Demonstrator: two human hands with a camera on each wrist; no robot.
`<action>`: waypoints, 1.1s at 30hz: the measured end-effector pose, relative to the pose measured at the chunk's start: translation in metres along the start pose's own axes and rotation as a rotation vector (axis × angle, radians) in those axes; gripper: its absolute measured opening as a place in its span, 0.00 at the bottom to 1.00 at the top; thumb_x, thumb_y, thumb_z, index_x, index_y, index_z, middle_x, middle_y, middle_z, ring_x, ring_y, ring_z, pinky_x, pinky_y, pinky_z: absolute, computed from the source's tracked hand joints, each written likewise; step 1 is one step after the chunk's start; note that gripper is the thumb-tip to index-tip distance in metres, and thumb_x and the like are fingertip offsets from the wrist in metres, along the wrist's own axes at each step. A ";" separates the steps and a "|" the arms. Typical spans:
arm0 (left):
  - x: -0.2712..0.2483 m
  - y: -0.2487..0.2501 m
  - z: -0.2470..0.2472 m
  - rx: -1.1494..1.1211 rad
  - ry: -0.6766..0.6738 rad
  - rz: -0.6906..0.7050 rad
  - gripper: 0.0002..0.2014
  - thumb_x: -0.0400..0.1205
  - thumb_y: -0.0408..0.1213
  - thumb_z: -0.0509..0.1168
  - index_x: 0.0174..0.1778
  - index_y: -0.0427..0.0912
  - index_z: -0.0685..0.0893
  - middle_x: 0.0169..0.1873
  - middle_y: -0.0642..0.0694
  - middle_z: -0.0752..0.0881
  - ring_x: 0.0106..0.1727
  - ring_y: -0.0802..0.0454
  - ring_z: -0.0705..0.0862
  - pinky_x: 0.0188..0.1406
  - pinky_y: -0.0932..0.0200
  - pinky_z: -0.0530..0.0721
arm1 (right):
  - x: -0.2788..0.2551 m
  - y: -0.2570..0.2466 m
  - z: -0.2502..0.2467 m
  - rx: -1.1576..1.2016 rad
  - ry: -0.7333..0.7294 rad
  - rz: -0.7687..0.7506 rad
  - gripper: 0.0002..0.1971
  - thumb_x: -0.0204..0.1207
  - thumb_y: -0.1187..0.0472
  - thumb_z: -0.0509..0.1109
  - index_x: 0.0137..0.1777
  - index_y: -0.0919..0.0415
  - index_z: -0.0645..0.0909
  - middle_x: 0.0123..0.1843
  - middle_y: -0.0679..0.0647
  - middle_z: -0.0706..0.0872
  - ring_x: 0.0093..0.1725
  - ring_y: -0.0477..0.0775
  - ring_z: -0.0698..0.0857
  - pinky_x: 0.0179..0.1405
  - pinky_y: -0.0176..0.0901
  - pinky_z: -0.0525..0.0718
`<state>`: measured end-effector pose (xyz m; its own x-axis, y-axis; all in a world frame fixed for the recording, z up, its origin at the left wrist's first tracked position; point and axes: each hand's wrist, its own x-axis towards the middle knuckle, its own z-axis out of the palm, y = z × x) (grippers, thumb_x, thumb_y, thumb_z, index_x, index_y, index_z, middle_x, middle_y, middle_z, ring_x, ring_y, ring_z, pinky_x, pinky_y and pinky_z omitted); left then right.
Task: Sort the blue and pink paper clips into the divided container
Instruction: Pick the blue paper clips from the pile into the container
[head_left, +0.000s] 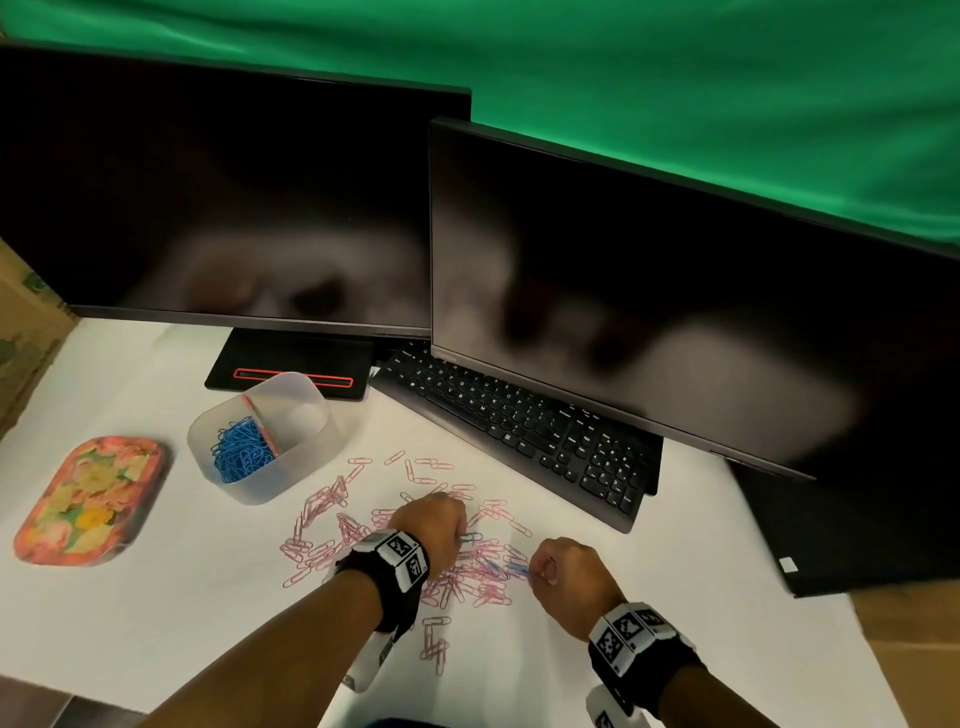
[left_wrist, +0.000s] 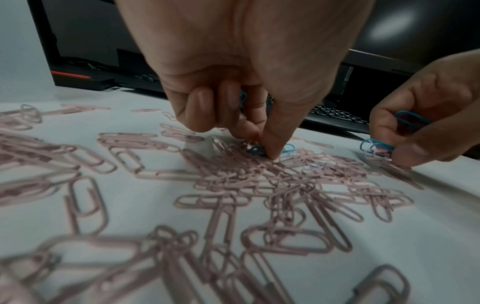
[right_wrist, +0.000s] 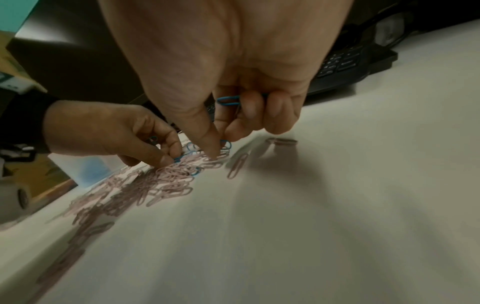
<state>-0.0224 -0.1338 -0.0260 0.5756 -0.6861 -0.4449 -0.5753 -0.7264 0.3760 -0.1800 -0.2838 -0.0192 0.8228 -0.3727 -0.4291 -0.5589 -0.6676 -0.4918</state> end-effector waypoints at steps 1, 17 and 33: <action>0.000 0.000 0.000 -0.006 -0.004 -0.003 0.07 0.79 0.37 0.64 0.51 0.50 0.84 0.56 0.49 0.82 0.56 0.48 0.83 0.54 0.57 0.82 | -0.001 0.000 0.000 0.051 -0.005 0.030 0.11 0.74 0.58 0.72 0.34 0.43 0.76 0.37 0.40 0.79 0.35 0.41 0.78 0.30 0.23 0.73; -0.003 -0.019 -0.011 -0.851 -0.030 -0.110 0.16 0.79 0.29 0.69 0.60 0.48 0.84 0.35 0.51 0.83 0.32 0.62 0.80 0.34 0.72 0.74 | 0.003 -0.016 -0.012 0.897 -0.048 0.192 0.06 0.70 0.73 0.76 0.46 0.66 0.87 0.30 0.51 0.82 0.22 0.43 0.74 0.22 0.33 0.69; -0.011 -0.018 -0.016 -1.050 -0.062 -0.286 0.07 0.79 0.34 0.62 0.38 0.41 0.85 0.31 0.44 0.87 0.21 0.55 0.69 0.21 0.65 0.64 | 0.011 -0.038 -0.015 1.131 -0.086 0.280 0.12 0.85 0.62 0.57 0.40 0.64 0.73 0.26 0.62 0.76 0.21 0.53 0.68 0.23 0.40 0.61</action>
<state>-0.0090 -0.1144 -0.0150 0.5622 -0.5043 -0.6554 0.3752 -0.5508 0.7456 -0.1479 -0.2722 0.0058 0.6705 -0.3422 -0.6583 -0.5288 0.4019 -0.7475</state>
